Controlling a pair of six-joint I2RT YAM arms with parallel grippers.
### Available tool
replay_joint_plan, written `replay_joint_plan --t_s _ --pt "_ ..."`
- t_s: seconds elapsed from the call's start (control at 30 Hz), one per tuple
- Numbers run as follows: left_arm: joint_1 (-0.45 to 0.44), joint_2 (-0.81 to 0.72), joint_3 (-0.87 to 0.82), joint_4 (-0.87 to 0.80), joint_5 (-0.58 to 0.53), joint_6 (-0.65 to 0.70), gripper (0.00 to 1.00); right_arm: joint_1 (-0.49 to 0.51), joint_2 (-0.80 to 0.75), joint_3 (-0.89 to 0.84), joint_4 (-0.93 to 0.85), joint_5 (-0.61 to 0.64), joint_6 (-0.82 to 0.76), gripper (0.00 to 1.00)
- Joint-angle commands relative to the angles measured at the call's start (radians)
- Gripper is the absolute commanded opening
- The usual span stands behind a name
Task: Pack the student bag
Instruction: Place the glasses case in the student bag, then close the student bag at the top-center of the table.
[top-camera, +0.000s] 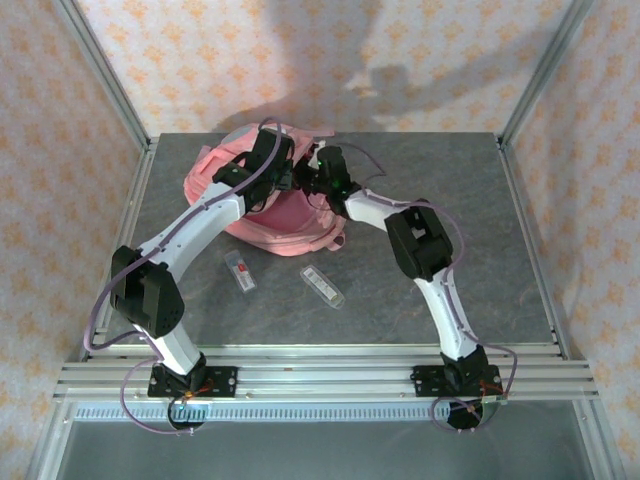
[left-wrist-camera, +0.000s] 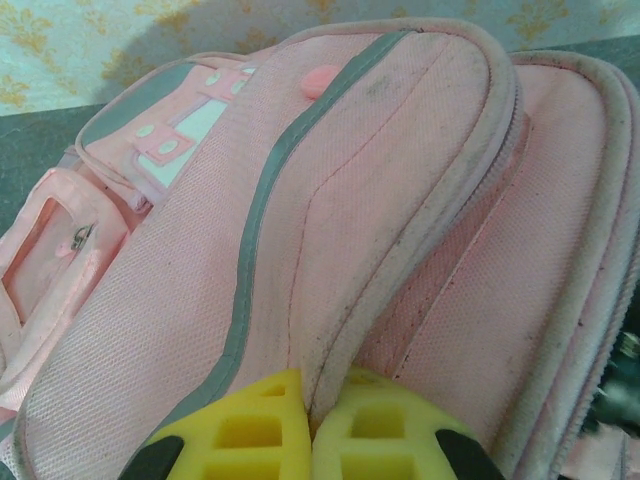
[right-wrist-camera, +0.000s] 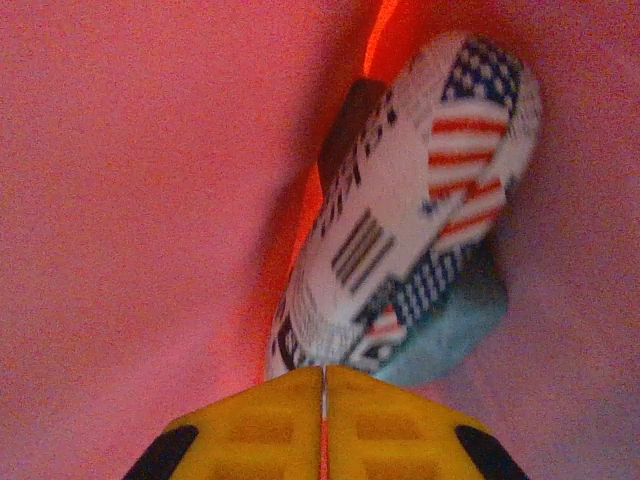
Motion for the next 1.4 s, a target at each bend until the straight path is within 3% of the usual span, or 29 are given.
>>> replay_joint_plan --t_s 0.0,0.27,0.5,0.67,0.77,1.0,1.17,1.37 --pt "-0.004 -0.072 0.000 0.059 0.011 -0.040 0.00 0.002 0.104 0.126 -0.033 0.066 0.082 0.08" --pt "-0.008 -0.061 -0.035 0.092 0.064 -0.077 0.00 0.047 0.311 0.464 -0.032 0.071 0.202 0.13" --pt "-0.017 -0.049 -0.049 0.102 0.079 -0.086 0.00 0.062 0.318 0.450 0.067 -0.039 0.248 0.20" --pt "-0.017 -0.060 -0.064 0.111 0.071 -0.089 0.00 0.043 0.052 0.064 0.077 -0.059 0.115 0.29" --pt "-0.017 -0.059 -0.082 0.116 0.080 -0.104 0.00 0.023 -0.135 -0.159 -0.006 -0.034 -0.017 0.37" --pt "-0.056 0.011 -0.069 0.150 0.098 -0.166 0.00 -0.066 -0.469 -0.596 -0.166 0.032 -0.204 0.38" --pt "-0.124 0.181 0.137 0.099 0.081 -0.180 0.00 -0.089 -0.670 -0.784 -0.336 0.160 -0.349 0.38" --pt "-0.191 0.418 0.453 -0.001 0.066 -0.217 0.00 -0.073 -0.866 -0.953 -0.393 0.271 -0.389 0.37"
